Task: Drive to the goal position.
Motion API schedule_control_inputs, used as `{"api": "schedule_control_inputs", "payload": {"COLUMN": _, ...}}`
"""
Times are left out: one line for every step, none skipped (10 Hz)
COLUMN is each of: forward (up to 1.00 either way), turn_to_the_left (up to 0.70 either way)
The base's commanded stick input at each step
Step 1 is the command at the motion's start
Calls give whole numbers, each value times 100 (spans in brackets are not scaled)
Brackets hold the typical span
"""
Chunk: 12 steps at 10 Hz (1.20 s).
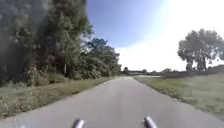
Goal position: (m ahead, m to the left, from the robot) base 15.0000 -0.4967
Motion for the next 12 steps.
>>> {"api": "schedule_control_inputs", "payload": {"forward": 70, "turn_to_the_left": 0}}
{"api": "schedule_control_inputs", "payload": {"forward": 70, "turn_to_the_left": 0}}
{"api": "schedule_control_inputs", "payload": {"forward": 70, "turn_to_the_left": 0}}
{"api": "schedule_control_inputs", "payload": {"forward": 70, "turn_to_the_left": 0}}
{"api": "schedule_control_inputs", "payload": {"forward": 70, "turn_to_the_left": 0}}
{"api": "schedule_control_inputs", "payload": {"forward": 70, "turn_to_the_left": 0}}
{"api": "schedule_control_inputs", "payload": {"forward": 70, "turn_to_the_left": 0}}
{"api": "schedule_control_inputs", "payload": {"forward": 70, "turn_to_the_left": 0}}
{"api": "schedule_control_inputs", "payload": {"forward": 70, "turn_to_the_left": 0}}
{"api": "schedule_control_inputs", "payload": {"forward": 70, "turn_to_the_left": 0}}
{"api": "schedule_control_inputs", "payload": {"forward": 70, "turn_to_the_left": 0}}
{"api": "schedule_control_inputs", "payload": {"forward": 70, "turn_to_the_left": 0}}
